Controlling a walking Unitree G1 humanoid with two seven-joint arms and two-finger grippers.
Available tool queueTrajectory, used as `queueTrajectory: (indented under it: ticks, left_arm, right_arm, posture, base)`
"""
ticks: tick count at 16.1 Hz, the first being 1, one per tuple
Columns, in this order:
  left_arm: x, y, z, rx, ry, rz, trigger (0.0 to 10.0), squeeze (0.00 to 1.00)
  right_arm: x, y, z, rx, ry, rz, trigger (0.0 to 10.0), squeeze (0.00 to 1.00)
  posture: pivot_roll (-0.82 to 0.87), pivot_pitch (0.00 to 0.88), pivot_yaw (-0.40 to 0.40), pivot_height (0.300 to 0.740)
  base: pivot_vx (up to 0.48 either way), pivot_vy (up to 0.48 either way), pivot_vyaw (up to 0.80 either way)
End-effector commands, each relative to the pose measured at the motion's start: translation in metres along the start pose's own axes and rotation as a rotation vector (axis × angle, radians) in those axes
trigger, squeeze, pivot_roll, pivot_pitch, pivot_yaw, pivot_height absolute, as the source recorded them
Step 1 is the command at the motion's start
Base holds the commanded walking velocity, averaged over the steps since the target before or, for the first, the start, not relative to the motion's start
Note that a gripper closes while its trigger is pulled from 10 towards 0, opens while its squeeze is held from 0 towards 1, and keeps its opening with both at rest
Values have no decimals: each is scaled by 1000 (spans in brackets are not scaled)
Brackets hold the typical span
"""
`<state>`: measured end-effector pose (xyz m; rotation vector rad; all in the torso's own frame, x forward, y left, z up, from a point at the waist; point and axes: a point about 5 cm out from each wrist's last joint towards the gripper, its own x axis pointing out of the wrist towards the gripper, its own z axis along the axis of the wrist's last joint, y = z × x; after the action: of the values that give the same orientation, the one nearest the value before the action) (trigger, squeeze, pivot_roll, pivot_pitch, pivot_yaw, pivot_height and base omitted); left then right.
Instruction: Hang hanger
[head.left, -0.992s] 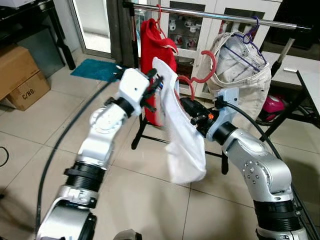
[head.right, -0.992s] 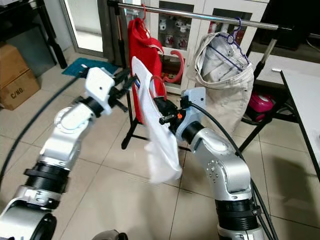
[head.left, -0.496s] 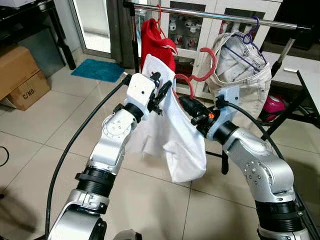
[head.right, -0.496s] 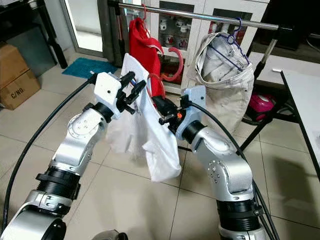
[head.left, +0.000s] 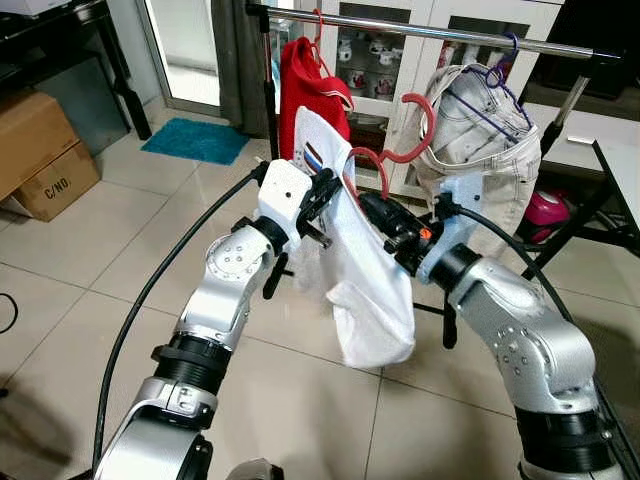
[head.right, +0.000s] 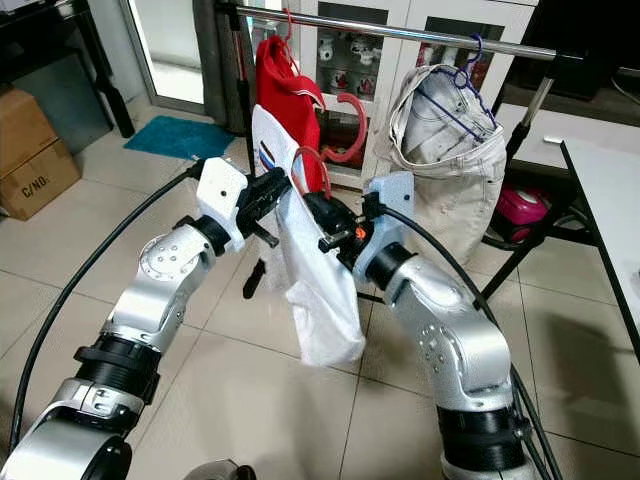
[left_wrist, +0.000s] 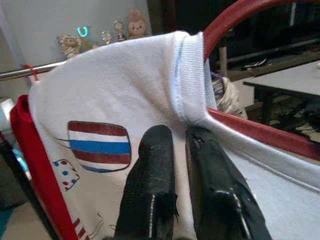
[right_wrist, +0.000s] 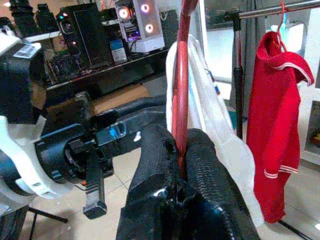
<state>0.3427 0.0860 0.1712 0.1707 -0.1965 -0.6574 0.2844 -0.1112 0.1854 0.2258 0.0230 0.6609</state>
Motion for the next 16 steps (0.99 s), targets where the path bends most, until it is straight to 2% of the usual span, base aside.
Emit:
queueTrajectory:
  ticks: [1,3,4,5,7,8,14,16]
  left_arm:
    - [6,-3,11,26,-49,-29,0,0]
    - [5,-3,23,61,-141,9,0,0]
    - [4,-3,29,85,-190,49,10000,0]
    - [2,-4,33,123,-226,81,10000,0]
    - [2,-6,33,113,-230,92,10000,0]
    - [1,-7,31,103,-223,90,10000,1000]
    - [1,-13,29,88,-237,62,10000,1000]
    - [-1,-21,28,99,-230,3,10000,1000]
  right_arm:
    - [0,7,8,-14,-38,46,10000,0]
    - [-1,9,6,-9,-34,52,10000,0]
    - [-2,11,3,-6,-30,57,10000,0]
    - [-3,11,2,-3,-27,60,10000,0]
    - [-4,12,1,-1,-25,61,10000,0]
    - [-4,12,1,0,-23,61,10000,0]
    - [-5,12,-1,-1,-12,63,10000,0]
    - [-5,12,-2,-7,-4,65,10000,0]
  posture:
    - [-175,0,25,740]
    - [-170,0,25,740]
    - [-170,0,27,740]
    - [-171,0,28,740]
    - [-172,0,30,740]
    - [-170,0,29,740]
    - [-167,0,20,740]
    - [-166,0,13,740]
  base:
    - [0,0,0]
    - [0,0,0]
    - [0,0,0]
    - [0,0,0]
    - [0,0,0]
    - [0,0,0]
    - [0,0,0]
    - [0,0,0]
